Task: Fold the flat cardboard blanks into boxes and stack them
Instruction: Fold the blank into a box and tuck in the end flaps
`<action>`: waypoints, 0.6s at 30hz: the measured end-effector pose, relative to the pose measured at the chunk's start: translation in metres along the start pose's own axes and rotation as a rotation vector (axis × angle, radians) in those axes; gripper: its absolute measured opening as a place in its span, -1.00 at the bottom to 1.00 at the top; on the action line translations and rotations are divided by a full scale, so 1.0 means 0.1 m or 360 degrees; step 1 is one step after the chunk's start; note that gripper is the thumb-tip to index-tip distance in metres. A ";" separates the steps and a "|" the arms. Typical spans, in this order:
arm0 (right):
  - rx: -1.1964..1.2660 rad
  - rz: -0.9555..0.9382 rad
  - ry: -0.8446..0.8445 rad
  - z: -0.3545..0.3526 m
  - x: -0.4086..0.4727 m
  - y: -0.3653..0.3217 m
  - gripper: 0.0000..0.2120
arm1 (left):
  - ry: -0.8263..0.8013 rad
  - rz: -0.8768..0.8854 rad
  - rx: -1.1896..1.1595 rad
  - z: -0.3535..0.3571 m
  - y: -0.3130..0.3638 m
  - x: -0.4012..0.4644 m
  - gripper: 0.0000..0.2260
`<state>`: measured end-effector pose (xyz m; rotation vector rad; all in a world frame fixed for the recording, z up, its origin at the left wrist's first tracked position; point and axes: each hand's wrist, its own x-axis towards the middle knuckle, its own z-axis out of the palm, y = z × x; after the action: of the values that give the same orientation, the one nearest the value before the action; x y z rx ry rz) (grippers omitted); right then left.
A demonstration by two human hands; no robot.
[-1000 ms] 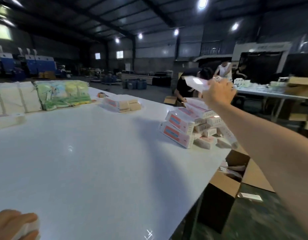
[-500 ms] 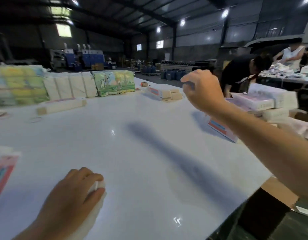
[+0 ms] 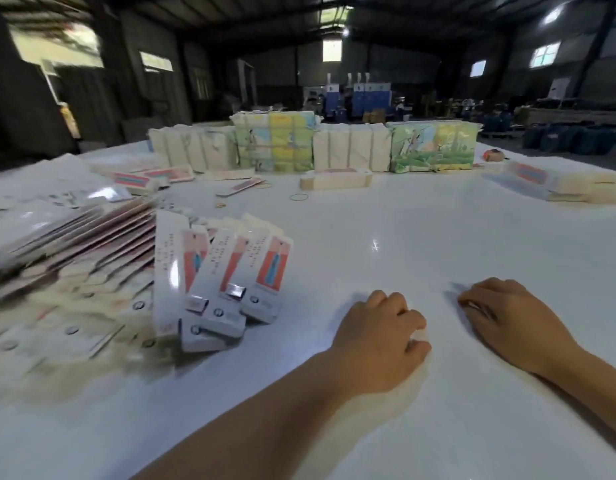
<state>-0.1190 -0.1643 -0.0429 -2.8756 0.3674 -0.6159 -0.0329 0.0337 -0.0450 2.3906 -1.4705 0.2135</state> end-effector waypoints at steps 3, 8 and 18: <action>0.0013 0.0010 0.0014 0.03 0.02 0.06 -0.87 | -0.0027 -0.0118 -0.0233 -0.05 -0.04 0.01 -0.71; 0.0054 -0.0010 0.0077 0.07 0.03 0.10 -0.84 | 0.0049 -0.0710 -0.0159 -0.47 -0.55 0.22 -0.66; 0.0032 -0.0059 0.0039 0.09 0.06 0.15 -0.84 | -0.0192 -0.1518 0.0403 -0.76 -1.39 0.18 -0.24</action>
<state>-0.1129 -0.1786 -0.0525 -2.8640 0.3106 -0.6582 0.1018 0.1034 0.0043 3.0430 -0.2138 0.0165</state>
